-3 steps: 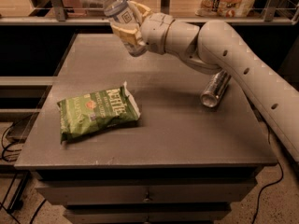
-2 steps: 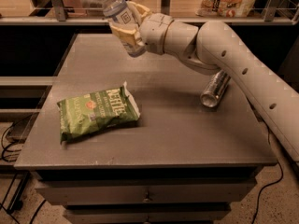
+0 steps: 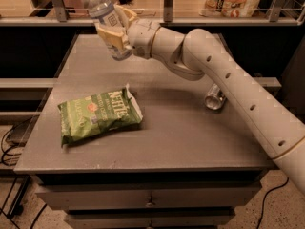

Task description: Place blue plastic bottle upright

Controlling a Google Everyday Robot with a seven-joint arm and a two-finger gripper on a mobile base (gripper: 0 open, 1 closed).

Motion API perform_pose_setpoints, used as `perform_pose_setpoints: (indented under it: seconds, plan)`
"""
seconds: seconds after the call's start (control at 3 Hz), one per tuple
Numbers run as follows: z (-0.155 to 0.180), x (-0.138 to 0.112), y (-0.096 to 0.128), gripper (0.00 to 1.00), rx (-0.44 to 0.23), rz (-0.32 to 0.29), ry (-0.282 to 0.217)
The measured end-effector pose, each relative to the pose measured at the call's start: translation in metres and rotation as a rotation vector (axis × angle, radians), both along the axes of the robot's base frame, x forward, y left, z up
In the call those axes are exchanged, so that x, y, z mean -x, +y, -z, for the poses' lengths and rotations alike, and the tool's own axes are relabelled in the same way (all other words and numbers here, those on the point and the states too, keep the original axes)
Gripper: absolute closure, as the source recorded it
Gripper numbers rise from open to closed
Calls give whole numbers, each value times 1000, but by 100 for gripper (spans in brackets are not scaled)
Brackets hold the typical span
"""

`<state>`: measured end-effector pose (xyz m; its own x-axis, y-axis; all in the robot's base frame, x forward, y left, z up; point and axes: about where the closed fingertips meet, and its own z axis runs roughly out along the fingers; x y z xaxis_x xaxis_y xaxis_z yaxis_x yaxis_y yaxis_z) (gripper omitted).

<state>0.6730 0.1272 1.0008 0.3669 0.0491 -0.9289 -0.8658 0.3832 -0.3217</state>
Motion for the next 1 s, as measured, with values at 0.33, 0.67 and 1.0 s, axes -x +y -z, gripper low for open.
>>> perform_pose_setpoints:
  seconds: [0.33, 0.67, 1.0]
  plan:
    - [6, -1, 13, 100, -31, -22, 21]
    - [8, -1, 19, 100, 0, -22, 15]
    - [-1, -1, 17, 100, 94, -18, -33]
